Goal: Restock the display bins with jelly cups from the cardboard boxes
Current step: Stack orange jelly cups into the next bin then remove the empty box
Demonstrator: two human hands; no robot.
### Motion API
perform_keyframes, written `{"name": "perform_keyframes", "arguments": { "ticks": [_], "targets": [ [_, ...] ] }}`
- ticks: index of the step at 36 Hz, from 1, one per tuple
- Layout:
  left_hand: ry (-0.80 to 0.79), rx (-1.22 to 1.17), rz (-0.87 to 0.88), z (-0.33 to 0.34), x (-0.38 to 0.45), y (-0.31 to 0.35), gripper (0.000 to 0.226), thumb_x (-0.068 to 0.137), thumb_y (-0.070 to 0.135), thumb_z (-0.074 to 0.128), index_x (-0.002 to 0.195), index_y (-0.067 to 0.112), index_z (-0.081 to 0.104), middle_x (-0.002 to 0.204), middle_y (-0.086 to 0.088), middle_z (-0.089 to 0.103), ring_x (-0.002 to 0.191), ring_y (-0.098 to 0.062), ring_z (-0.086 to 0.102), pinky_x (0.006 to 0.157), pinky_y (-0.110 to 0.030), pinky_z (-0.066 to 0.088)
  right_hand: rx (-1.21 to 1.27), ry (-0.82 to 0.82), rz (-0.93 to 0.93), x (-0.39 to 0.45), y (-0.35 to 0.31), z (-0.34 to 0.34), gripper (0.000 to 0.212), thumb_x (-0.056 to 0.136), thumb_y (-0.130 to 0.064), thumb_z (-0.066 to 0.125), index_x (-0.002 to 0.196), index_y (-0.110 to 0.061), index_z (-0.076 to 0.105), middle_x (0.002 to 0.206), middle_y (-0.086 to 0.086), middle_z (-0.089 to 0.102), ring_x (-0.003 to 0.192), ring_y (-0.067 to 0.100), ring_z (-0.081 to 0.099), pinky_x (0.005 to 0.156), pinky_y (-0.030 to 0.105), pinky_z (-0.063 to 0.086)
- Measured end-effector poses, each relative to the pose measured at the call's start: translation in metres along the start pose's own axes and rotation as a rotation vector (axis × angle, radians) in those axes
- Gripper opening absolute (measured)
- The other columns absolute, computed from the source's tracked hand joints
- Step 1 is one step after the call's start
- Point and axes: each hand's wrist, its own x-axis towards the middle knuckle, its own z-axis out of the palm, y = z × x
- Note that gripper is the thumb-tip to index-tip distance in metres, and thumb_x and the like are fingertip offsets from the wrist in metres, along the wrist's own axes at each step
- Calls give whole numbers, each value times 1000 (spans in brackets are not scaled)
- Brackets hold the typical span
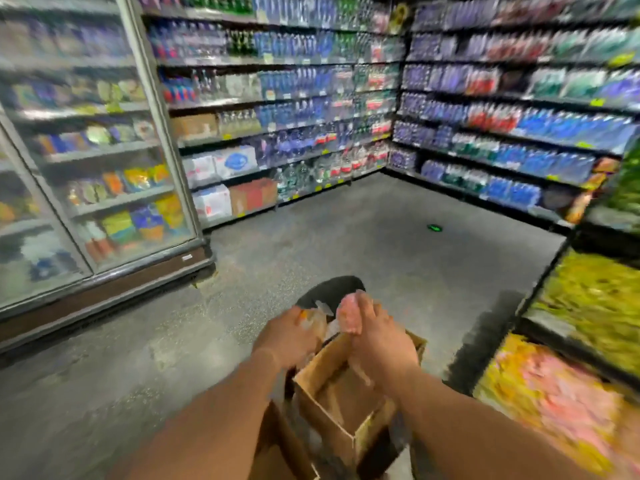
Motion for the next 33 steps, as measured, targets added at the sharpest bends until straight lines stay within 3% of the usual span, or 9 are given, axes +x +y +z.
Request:
{"name": "perform_keyframes", "arguments": {
  "ticks": [3,5,11,17,22,25,28,33],
  "targets": [
    [16,-24,106,-5,-11,64,61,79,40,75,134,31,50,122,0,60,105,-23,58,88,-35,49,28,180,98,-20,37,-60,64,103,-33,42,158,-28,8,149,7,38,121,36,53,90,46,50],
    [31,-4,171,-4,-23,101,72,76,44,77,139,30,48,125,1,59,105,-23,57,87,-34,48,58,237,149,-38,59,-89,66,102,-35,46,157,-30,10,141,8,43,117,39,53,84,46,50],
    [7,42,383,3,-55,188,54,77,44,79,123,33,54,98,7,57,87,-17,58,72,-30,49,18,342,250,-92,111,-150,67,103,-40,43,158,-27,6,141,11,45,117,40,55,88,45,49],
    [-73,-12,589,29,-74,272,50,73,42,83,115,34,58,106,4,65,92,-19,62,81,-36,55,143,537,420,-149,158,-197,76,99,-35,50,158,-22,4,140,13,49,113,39,59,85,44,49],
    [-97,38,760,73,-117,353,44,71,48,81,106,31,61,93,11,64,89,-20,62,75,-31,49,207,681,585,-216,206,-241,73,101,-39,48,158,-16,9,140,15,55,112,39,62,86,42,48],
    [-142,49,870,103,-151,405,41,70,51,79,100,34,58,89,12,63,88,-20,63,79,-33,52,191,744,658,-262,240,-262,74,99,-43,50,157,-16,12,144,13,53,114,39,61,87,42,48],
    [-191,57,973,135,-189,455,56,71,53,80,120,37,58,99,11,61,96,-20,63,82,-33,51,177,797,736,-314,278,-280,77,97,-44,53,158,-19,12,145,12,52,114,40,61,86,44,49],
    [-232,40,1102,194,-253,535,72,57,68,73,119,34,61,108,9,69,99,-20,66,87,-36,54,93,852,837,-405,352,-310,78,97,-44,55,156,-16,13,138,14,55,111,40,61,81,43,49]
  ]
}}
